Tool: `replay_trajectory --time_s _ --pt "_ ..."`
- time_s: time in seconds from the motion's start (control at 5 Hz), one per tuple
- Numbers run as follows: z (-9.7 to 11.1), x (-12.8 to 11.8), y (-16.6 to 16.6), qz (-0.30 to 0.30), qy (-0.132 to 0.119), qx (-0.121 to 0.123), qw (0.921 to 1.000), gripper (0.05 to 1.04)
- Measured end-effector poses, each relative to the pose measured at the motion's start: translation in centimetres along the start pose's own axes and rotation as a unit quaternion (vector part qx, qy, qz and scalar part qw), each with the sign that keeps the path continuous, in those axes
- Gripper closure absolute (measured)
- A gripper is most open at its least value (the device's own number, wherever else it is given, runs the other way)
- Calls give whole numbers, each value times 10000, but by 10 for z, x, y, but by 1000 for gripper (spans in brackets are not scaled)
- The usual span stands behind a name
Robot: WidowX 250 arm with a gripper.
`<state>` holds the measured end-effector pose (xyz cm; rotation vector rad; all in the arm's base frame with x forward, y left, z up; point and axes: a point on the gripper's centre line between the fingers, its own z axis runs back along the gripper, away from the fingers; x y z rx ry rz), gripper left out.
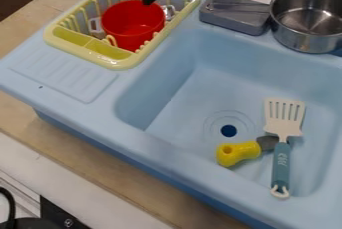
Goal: Move the red pot to the left side of the sink
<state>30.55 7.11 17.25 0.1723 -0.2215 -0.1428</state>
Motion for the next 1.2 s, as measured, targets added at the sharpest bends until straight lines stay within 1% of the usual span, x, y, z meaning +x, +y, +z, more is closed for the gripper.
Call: replay_trajectory --time_s 0.2,0.4,0.6,0.8,1.0,1.2 --pt "9 1 -10 166 214 246 9993 85" --pt "16 -6 0 894 436 296 9946 85" --pt "14 -31 7 1459 680 295 9865 85" --pt "21 -53 13 1767 528 128 9828 85" --pt "22 -68 16 1804 368 -18 9829 85" --pt "15 -81 18 1790 289 4 9834 85"
